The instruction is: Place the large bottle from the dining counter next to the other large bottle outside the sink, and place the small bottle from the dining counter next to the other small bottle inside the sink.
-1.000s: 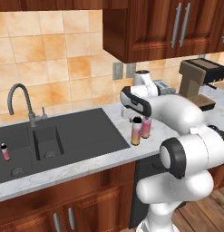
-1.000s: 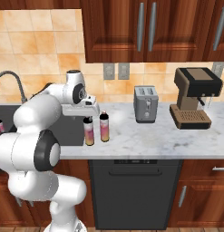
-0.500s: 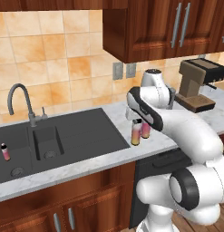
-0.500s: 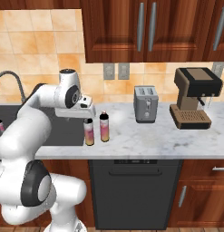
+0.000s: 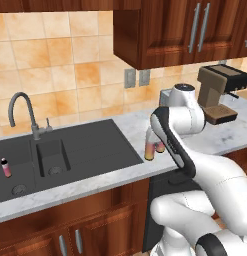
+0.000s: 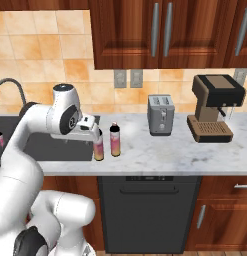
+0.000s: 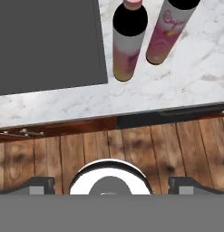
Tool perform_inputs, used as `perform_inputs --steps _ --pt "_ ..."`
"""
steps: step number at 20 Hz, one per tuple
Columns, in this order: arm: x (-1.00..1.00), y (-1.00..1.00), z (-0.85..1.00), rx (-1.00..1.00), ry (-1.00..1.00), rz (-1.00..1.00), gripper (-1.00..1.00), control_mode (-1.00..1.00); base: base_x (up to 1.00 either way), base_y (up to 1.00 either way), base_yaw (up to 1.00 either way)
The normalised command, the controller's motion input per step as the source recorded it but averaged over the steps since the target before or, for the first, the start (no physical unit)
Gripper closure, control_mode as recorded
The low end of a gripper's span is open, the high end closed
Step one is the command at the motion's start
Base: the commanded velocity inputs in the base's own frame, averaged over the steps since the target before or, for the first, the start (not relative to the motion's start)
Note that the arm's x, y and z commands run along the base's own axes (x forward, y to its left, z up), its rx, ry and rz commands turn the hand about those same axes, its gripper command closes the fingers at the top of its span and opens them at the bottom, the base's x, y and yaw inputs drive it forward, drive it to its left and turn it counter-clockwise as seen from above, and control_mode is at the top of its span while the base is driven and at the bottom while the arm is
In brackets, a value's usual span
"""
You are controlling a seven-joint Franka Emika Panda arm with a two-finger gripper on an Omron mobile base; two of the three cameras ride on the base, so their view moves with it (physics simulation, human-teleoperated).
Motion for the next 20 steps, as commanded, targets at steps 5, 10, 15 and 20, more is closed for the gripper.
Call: perform_inputs --steps 5,10,15,20 --pt "-0.47 -0.06 0.37 0.00 0.01 0.00 -1.00 -1.00 0.00 0.00 0.00" --pt "-0.53 0.00 0.38 0.00 0.00 0.02 -1.00 -1.00 0.00 0.00 0.00" --pt "-0.51 0.00 0.23 0.00 0.00 0.05 -1.00 -1.00 0.00 0.00 0.00" --pt "-0.37 0.00 0.16 0.00 0.00 0.05 -1.00 -1.00 0.00 0.00 0.00"
